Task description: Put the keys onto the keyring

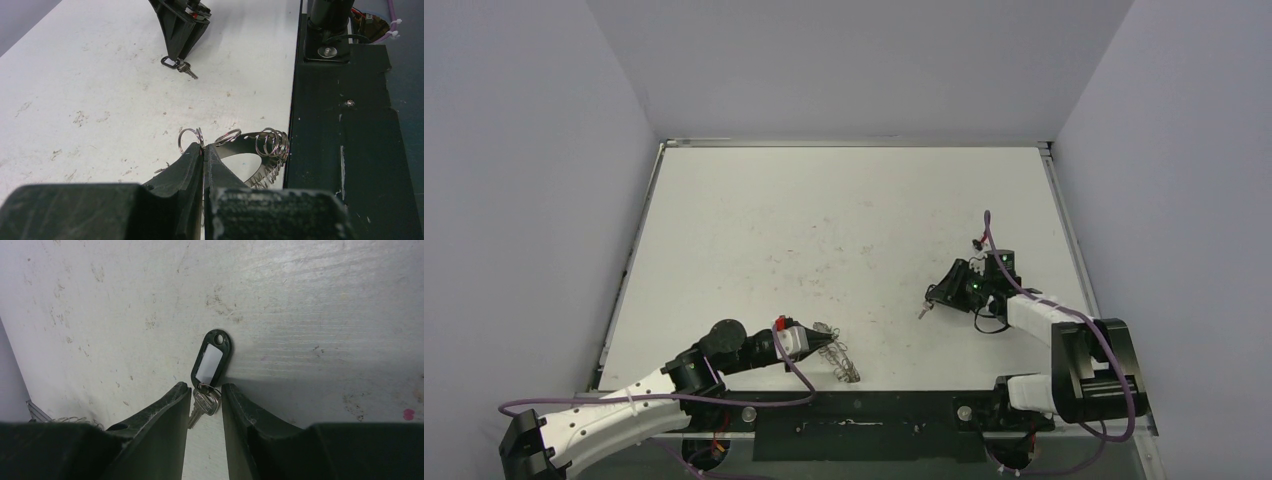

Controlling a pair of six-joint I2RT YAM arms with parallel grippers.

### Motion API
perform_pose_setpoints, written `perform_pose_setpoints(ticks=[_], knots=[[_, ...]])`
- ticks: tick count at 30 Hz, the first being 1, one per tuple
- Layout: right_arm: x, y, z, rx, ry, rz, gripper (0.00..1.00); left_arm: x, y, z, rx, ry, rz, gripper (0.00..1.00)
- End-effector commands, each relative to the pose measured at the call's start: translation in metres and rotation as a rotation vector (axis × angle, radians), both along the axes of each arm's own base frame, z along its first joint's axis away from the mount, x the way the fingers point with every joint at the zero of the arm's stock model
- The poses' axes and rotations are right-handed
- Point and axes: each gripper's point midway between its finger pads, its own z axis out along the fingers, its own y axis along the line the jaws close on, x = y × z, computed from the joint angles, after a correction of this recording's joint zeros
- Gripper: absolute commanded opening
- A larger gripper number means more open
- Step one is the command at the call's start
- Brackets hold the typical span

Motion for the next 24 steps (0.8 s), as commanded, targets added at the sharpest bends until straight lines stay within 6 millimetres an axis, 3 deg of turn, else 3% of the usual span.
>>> perform_pose_setpoints(ticks=[1,3,6,9,16,19,24], knots=[[-0.007,0.001,-0.012,0.004,0.038,0.020,0.32,-0.001,-0.004,0.020,-0.069,-0.029,-0.011,0.00],[-0.010,0.006,-0.011,0.032,0.036,0.039,0.31,-0.001,-0.003,0.019,-0.068,-0.028,-0.007,0.00],[-0.009,0.013,-0.004,0.079,0.014,0.057,0.17,-0.001,-0.004,0.018,-0.068,-0.027,-0.006,0.00],[-0.006,0.019,0.003,0.106,-0.014,0.070,0.11,-0.001,-0.004,0.017,-0.064,-0.025,-0.010,0.00],[-0.004,0.032,0.019,0.123,-0.064,0.136,0.08,-0.001,-0.003,0.016,-0.068,-0.021,-0.004,0.00],[-0.004,0.028,0.019,0.092,-0.067,0.118,0.11,-0.001,-0.002,0.016,-0.069,-0.018,-0.005,0.00],[-0.004,0.015,0.016,0.026,-0.051,0.058,0.33,-0.002,-0.002,0.015,-0.066,-0.016,-0.003,0.00]])
